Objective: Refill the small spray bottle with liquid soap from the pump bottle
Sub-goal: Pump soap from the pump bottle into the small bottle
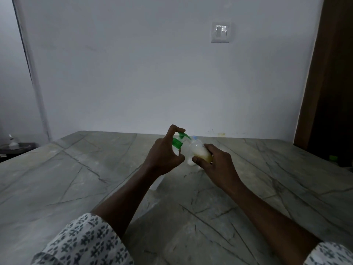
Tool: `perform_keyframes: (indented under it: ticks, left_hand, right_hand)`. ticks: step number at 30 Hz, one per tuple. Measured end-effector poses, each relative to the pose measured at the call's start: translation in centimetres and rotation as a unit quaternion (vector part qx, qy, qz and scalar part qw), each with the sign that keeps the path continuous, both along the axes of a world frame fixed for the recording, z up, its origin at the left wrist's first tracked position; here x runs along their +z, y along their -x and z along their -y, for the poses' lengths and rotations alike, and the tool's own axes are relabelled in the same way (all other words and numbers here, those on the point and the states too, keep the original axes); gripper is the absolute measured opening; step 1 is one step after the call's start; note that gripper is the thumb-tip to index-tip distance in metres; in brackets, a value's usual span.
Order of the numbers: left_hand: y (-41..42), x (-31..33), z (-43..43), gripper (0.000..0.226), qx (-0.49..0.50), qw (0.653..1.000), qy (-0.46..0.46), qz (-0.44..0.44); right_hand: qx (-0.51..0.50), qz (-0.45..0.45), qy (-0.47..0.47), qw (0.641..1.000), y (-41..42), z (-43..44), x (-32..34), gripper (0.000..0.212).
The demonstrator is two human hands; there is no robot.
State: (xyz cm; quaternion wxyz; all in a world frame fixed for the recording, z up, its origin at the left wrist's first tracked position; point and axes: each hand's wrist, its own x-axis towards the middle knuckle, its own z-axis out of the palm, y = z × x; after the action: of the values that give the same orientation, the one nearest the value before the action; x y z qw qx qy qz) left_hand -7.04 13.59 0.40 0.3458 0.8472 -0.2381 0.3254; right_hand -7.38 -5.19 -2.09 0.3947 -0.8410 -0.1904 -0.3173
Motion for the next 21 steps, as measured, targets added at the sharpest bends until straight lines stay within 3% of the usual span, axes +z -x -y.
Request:
perform_keyframes:
  ticks: [6, 15, 21]
  left_hand:
    - [0.10, 0.01, -0.09, 0.072, -0.013, 1.000, -0.010, 0.002]
    - [0.17, -0.27, 0.22, 0.057, -0.004, 0.999, 0.020, 0.042]
    - [0.15, -0.06, -0.07, 0.063, -0.023, 0.999, 0.017, 0.017]
  right_hand:
    - [0.000, -0.004, -0.011, 1.000, -0.10, 0.22, 0.01, 0.053]
    - [0.006, 0.008, 0.003, 1.000, -0.05, -0.04, -0.02, 0.050]
    - [0.008, 0.007, -0.006, 1.000, -0.08, 0.08, -0.10, 0.051]
